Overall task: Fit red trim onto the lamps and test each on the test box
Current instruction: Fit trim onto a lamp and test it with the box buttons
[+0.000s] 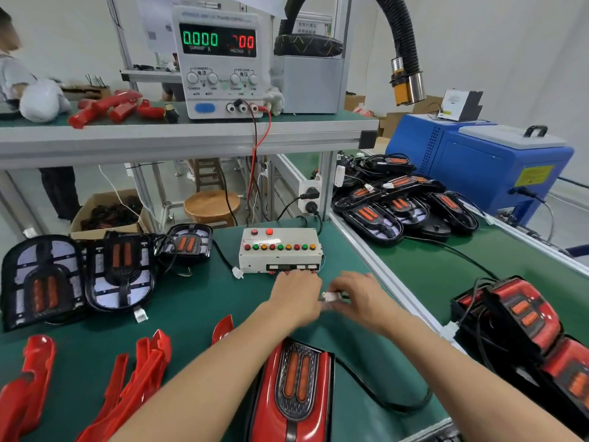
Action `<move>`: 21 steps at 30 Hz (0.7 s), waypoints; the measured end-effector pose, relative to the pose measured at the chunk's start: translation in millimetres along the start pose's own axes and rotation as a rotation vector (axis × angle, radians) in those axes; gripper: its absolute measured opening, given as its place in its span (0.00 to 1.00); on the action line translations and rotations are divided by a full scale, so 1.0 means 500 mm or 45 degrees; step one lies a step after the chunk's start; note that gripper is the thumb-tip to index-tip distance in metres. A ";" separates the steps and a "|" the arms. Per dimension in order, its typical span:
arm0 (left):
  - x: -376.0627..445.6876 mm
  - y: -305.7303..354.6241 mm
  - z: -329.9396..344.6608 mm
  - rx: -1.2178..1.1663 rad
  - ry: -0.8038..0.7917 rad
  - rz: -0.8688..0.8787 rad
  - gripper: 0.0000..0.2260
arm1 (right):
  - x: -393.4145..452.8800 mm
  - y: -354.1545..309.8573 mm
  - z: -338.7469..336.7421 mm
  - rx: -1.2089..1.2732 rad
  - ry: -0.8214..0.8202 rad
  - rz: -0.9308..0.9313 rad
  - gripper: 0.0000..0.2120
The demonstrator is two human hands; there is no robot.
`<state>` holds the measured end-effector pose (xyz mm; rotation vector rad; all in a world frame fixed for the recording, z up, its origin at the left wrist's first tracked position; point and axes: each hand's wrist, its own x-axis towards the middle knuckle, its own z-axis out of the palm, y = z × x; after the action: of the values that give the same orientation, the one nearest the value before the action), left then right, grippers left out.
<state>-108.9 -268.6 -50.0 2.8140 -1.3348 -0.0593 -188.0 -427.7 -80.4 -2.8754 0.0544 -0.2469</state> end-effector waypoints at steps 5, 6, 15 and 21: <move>-0.003 -0.003 0.014 -0.030 0.090 0.133 0.17 | -0.002 -0.001 -0.026 0.101 0.031 -0.079 0.10; -0.004 -0.004 0.012 -0.020 0.122 0.156 0.17 | -0.005 -0.002 -0.026 0.106 0.021 -0.089 0.11; -0.006 -0.020 -0.007 0.201 0.044 0.438 0.16 | -0.023 -0.006 -0.041 0.036 -0.083 -0.213 0.12; -0.013 -0.030 -0.001 0.120 0.008 0.603 0.15 | -0.034 -0.008 -0.060 -0.132 -0.144 -0.441 0.12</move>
<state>-101.3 -253.9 -50.1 2.4785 -2.0052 0.0239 -209.7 -430.4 -53.7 -2.9808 -0.4676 -0.1469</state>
